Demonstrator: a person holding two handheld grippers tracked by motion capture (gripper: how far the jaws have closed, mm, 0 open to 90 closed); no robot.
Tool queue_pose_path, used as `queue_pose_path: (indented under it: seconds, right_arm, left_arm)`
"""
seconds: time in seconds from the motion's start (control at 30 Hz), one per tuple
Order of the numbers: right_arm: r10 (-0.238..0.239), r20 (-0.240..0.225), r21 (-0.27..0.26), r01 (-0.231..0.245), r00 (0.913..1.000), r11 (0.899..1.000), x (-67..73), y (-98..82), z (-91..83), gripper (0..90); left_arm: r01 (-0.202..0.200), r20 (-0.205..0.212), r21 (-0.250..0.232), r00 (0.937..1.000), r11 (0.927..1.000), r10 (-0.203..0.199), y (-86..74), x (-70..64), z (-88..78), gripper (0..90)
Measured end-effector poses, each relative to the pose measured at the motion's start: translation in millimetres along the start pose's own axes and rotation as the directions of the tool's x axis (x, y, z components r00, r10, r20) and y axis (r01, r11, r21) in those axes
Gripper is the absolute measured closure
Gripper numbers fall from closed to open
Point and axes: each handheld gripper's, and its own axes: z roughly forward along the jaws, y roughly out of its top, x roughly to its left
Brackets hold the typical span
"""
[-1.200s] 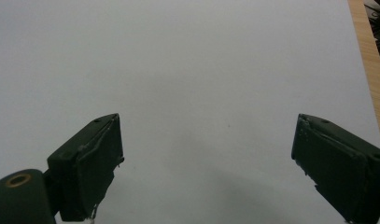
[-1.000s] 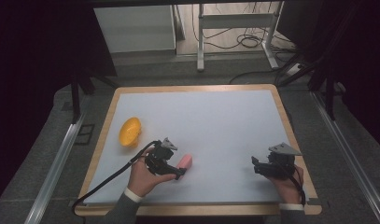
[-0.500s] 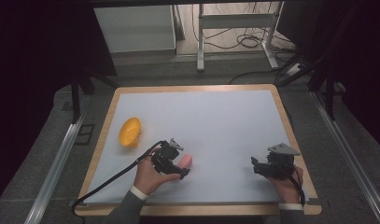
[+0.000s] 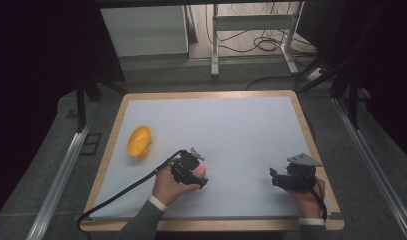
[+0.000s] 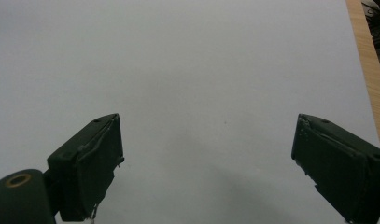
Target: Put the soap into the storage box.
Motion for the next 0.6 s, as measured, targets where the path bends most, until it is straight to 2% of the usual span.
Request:
queue_pose_path:
  seconds: [0.1, 0.3, 0.5, 0.6]
  right_arm:
    - [0.002, -0.001, 0.003, -0.002, 1.0000, 1.000, -0.1, -0.3, 0.7, 8.5]
    - [0.000, 0.002, 0.004, 0.000, 1.0000, 1.000, 0.1, -0.3, 0.6, 8.5]
    - [0.000, 0.004, 0.006, 0.000, 1.0000, 1.000, 0.2, -0.2, 0.7, 8.5]
    - [0.000, 0.008, 0.008, 0.000, 1.0000, 1.000, 0.5, -0.1, 0.6, 8.6]
  left_arm:
    - [-0.002, 0.006, 0.005, 1.0000, 1.0000, 0.002, -0.4, 0.0, 5.6, 36.5]
    - [-0.005, -0.011, 0.013, 0.9999, 0.9999, 0.005, -1.4, -0.7, 8.2, 47.5]
    - [-0.001, -0.023, 0.012, 0.9997, 0.9999, 0.002, -2.7, 0.0, 8.8, 50.8]
    - [0.008, -0.028, -0.006, 0.9996, 1.0000, -0.008, -4.2, 1.4, 8.0, 56.1]
